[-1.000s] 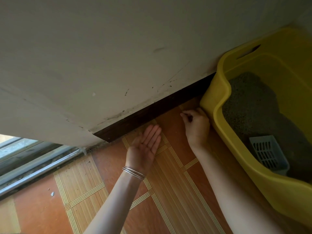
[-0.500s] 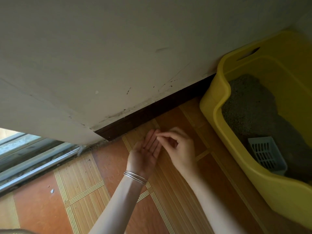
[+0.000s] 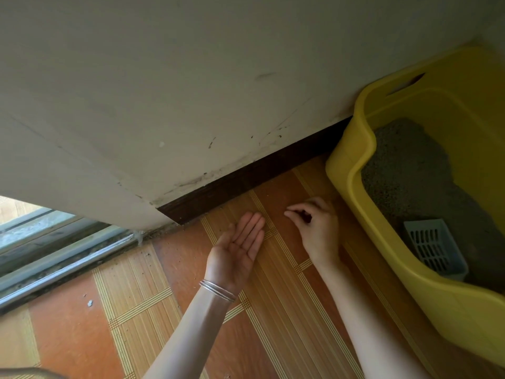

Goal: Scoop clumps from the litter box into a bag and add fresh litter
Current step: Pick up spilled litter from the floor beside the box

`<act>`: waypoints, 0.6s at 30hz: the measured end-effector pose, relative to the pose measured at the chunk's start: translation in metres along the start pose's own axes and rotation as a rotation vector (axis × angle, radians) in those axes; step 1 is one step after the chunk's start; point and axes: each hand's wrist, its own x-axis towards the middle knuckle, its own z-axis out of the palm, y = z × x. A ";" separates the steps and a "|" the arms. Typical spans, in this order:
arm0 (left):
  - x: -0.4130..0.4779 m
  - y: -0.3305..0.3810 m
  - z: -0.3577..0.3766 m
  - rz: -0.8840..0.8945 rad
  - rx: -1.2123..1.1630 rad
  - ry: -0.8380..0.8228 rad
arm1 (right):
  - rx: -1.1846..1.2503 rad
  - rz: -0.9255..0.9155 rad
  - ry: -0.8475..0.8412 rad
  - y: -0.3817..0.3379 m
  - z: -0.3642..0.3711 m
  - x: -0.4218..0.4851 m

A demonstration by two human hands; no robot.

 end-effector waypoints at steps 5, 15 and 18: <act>-0.001 -0.001 0.001 0.007 -0.008 0.003 | -0.101 -0.061 0.015 -0.004 0.001 -0.004; -0.003 -0.016 0.007 -0.011 -0.070 0.005 | 0.139 0.115 0.039 -0.013 -0.022 -0.025; -0.003 -0.014 0.004 -0.017 -0.072 0.015 | 0.074 0.109 0.044 -0.001 -0.019 -0.011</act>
